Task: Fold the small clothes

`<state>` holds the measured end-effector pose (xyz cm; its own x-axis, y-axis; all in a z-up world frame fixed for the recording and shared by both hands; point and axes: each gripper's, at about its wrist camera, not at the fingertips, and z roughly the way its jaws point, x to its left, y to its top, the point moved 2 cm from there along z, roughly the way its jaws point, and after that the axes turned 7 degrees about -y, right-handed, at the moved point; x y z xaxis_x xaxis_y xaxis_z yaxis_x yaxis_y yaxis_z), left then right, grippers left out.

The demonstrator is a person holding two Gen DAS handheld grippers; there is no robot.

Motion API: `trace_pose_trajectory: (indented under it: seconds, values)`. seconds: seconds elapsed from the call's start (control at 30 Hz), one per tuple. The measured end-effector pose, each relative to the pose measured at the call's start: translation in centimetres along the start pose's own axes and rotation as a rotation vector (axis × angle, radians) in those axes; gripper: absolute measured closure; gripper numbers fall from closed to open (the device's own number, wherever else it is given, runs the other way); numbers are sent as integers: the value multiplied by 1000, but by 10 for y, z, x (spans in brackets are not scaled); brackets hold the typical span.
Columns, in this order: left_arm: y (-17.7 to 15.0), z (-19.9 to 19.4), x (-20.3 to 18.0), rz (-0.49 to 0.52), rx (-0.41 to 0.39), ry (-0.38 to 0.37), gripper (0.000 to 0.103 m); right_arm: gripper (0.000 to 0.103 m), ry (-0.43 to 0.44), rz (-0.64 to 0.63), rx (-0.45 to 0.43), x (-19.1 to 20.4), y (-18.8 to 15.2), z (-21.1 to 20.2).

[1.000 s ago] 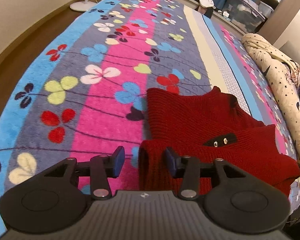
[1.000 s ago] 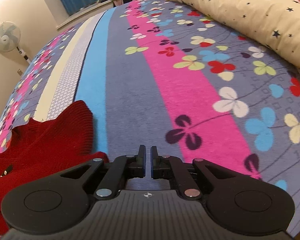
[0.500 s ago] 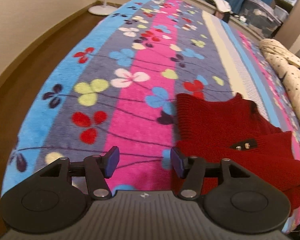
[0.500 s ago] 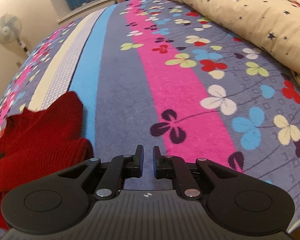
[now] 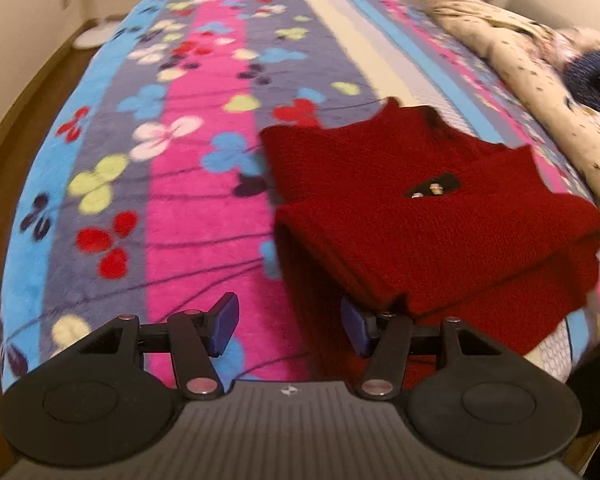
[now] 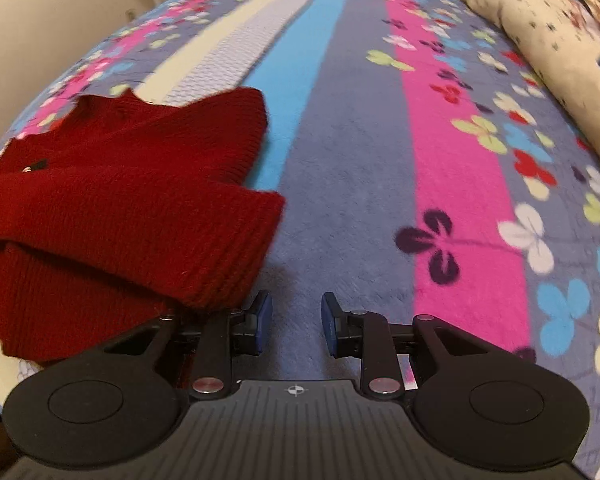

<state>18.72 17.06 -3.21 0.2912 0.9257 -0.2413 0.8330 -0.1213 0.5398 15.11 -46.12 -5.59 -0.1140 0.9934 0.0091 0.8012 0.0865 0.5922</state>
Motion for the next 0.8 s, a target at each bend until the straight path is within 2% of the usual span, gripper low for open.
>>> trace_pose_trajectory:
  seconds: [0.07, 0.13, 0.2, 0.33, 0.4, 0.47, 0.53, 0.6, 0.63, 0.8]
  values:
    - [4, 1, -4, 23, -21, -9, 40, 75, 8, -14, -49, 4, 4, -5]
    - [11, 7, -8, 44, -33, 12, 31, 75, 18, -14, -78, 5, 9, -5]
    - [18, 15, -12, 65, -34, 32, 31, 75, 8, -14, -108, 7, 16, -4]
    - [33, 29, -16, 82, -35, 26, 31, 75, -5, 21, -142, 7, 33, 5]
    - [42, 34, -16, 76, -59, 39, 31, 74, -1, 54, -150, 7, 42, 11]
    - [54, 34, -9, 15, -112, 68, 31, 74, -6, 88, -146, 9, 50, 19]
    - [64, 35, 9, -130, -156, 111, 31, 73, -16, 149, -129, 6, 58, 28]
    - [65, 41, 26, -272, -140, 99, 32, 72, -26, 217, -105, 2, 62, 37]
    - [66, 43, 31, -306, -129, 92, 32, 71, -32, 248, -95, -1, 63, 40]
    - [71, 45, 22, -251, -131, 82, 33, 66, -46, 338, -78, -10, 62, 45]
